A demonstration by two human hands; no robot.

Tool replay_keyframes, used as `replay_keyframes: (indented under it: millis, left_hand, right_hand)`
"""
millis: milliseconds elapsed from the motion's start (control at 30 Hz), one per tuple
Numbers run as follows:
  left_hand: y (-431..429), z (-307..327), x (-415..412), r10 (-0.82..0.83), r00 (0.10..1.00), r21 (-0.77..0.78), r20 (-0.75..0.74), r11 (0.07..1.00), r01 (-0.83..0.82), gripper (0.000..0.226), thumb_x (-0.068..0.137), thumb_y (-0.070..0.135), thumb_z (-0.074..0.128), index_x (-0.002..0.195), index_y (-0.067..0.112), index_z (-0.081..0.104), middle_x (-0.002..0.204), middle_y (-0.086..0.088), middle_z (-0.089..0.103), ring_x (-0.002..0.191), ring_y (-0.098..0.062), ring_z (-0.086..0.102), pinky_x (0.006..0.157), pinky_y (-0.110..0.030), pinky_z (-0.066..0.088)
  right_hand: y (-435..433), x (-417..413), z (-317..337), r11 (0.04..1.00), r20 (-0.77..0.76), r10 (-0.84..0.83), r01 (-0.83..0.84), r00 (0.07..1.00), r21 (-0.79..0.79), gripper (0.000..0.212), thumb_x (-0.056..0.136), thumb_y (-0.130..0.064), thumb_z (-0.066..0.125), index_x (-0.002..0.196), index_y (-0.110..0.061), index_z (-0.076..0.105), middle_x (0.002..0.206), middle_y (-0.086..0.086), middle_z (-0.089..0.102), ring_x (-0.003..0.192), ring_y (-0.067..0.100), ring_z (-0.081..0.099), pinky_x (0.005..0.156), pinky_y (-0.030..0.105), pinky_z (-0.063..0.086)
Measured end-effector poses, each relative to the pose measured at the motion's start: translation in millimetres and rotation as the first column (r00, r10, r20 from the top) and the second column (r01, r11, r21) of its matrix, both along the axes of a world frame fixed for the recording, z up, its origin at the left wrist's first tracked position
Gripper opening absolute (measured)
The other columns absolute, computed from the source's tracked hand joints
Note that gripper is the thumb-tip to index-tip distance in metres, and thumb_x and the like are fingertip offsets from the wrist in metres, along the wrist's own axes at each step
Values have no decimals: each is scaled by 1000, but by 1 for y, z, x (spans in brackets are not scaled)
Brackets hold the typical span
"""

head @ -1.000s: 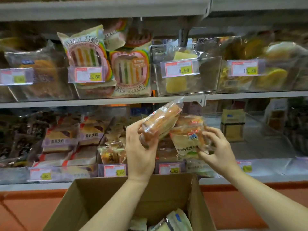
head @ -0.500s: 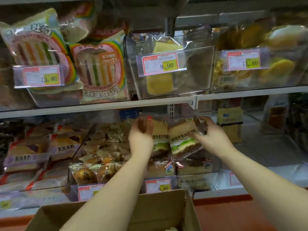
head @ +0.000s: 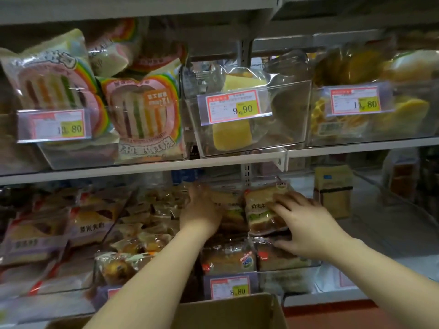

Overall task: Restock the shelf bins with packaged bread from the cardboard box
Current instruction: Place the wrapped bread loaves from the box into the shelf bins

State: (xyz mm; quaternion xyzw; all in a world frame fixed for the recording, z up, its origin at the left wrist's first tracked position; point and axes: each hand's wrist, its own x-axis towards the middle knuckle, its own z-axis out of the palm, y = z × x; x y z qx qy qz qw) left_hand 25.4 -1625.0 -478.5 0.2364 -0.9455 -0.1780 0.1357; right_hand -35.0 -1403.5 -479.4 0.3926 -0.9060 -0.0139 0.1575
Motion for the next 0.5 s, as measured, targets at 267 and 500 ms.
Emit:
replay_keyframes:
  millis: [267, 500]
  left_hand:
    - [-12, 5, 4, -215, 927, -243, 308, 924, 296, 55, 94, 36, 54, 145, 27, 32, 152, -5, 29, 122, -28, 50, 100, -40, 45]
    - [-15, -15, -16, -190, 961, -214, 203, 949, 233, 57, 100, 21, 45, 150, 28, 19, 161, -3, 4, 134, -33, 40, 113, -46, 31]
  right_hand:
    - [-3, -26, 6, 1000, 137, -12, 9, 990, 18, 80, 84, -27, 65, 149, -34, 19, 155, -6, 18, 141, 17, 14, 106, 36, 39]
    - [-14, -38, -13, 984, 151, -2, 29, 989, -173, 75, 87, 0, 51, 148, -33, 23, 155, -6, 17, 143, 17, 11, 110, 35, 35]
